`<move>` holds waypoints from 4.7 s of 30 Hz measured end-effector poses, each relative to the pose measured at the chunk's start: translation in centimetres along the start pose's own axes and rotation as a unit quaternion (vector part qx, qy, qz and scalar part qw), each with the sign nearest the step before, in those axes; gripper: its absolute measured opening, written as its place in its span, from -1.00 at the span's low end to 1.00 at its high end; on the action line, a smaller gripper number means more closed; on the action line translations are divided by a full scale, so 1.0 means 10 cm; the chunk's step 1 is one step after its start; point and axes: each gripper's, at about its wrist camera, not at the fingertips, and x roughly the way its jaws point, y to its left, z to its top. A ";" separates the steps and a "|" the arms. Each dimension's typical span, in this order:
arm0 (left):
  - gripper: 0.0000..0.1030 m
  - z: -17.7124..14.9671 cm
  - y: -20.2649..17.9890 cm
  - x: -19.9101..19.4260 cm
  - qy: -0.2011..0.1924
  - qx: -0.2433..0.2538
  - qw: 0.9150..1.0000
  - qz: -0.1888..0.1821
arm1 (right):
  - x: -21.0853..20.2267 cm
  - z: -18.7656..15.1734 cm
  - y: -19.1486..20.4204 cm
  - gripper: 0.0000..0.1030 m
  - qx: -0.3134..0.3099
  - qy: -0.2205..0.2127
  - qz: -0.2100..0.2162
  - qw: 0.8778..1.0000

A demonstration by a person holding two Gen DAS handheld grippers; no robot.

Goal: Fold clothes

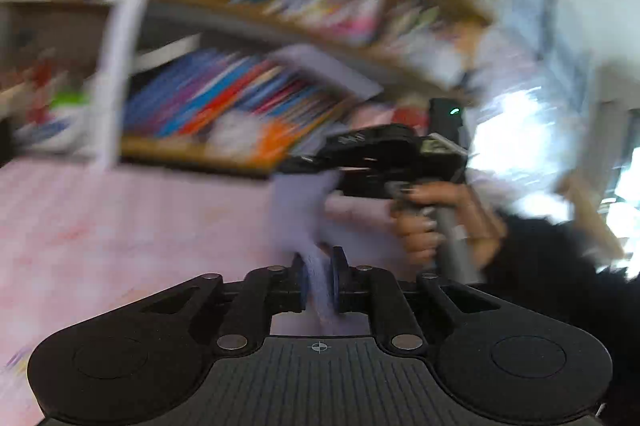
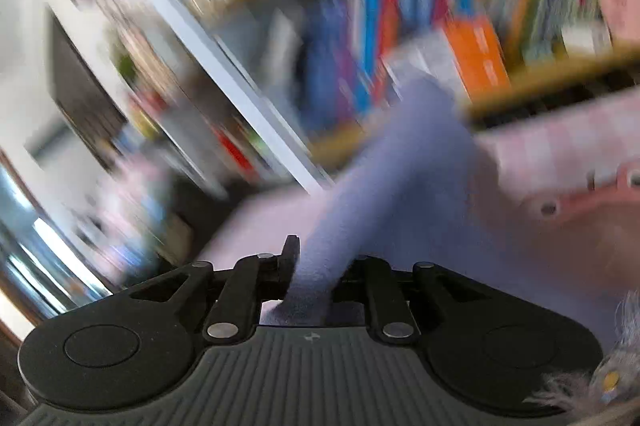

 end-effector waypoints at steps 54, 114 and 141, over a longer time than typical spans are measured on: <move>0.00 -0.06 -1.26 0.77 0.126 0.147 0.977 -0.086 | -1.39 -0.38 -0.40 0.33 -0.261 0.012 -0.107 0.959; -0.85 -0.34 -1.71 0.87 0.208 0.198 0.936 -0.203 | -1.23 -0.29 -0.78 0.14 -0.204 0.026 -0.245 0.948; -0.10 0.07 -1.58 1.38 0.104 0.334 0.935 0.061 | -1.36 -0.48 -0.64 -0.53 -0.200 0.027 -0.253 0.946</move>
